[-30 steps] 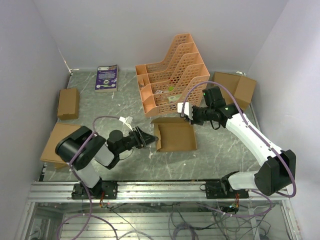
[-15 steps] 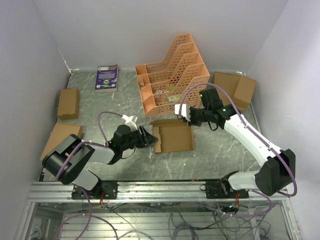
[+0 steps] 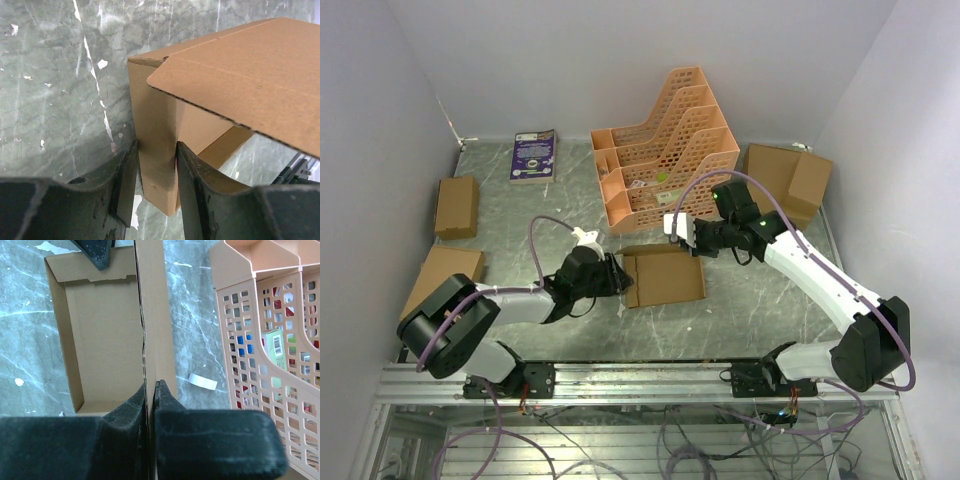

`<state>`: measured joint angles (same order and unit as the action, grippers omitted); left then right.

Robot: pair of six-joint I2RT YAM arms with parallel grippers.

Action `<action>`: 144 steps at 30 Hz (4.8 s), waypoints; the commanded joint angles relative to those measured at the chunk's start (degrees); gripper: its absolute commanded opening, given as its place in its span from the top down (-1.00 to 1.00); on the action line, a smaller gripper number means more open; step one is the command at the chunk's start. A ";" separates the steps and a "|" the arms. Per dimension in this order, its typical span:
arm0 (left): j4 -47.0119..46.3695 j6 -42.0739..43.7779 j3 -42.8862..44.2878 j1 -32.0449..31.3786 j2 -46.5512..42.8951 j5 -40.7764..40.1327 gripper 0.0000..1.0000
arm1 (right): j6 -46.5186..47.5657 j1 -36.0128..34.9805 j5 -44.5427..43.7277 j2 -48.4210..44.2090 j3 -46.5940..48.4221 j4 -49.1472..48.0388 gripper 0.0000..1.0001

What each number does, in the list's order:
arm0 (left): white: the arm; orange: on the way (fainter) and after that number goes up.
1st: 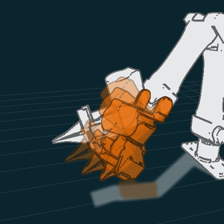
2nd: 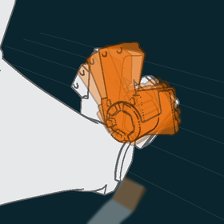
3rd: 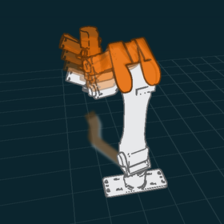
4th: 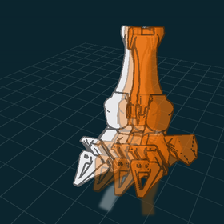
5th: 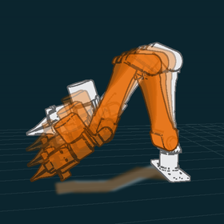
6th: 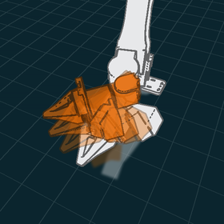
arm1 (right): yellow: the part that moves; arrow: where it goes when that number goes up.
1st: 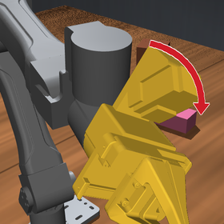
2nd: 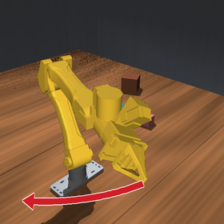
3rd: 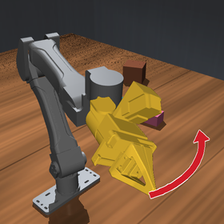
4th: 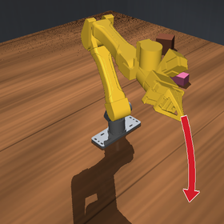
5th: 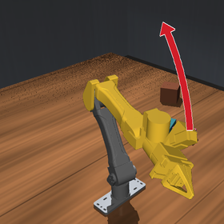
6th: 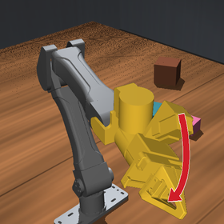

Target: Fold the paper box

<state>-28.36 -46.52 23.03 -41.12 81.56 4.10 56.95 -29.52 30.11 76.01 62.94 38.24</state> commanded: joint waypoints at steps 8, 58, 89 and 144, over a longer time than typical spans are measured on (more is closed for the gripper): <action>12.72 3.75 5.04 -5.75 -5.13 -19.85 0.36 | -6.72 -4.23 3.18 -0.47 1.40 0.72 1.00; 4.63 29.11 9.05 -3.86 -6.33 -18.21 0.21 | -29.27 -11.35 -5.45 1.70 10.41 -1.12 1.00; -0.94 31.83 6.61 0.29 -7.15 -11.77 0.82 | -29.01 -11.36 -6.72 2.45 9.73 -0.90 1.00; -18.65 10.39 -3.59 9.14 -6.65 0.60 0.02 | -27.77 -12.91 -11.24 1.33 4.69 -3.64 1.00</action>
<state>-38.63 -33.56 20.03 -33.43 74.37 -1.50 29.39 -41.87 18.11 78.04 68.20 35.62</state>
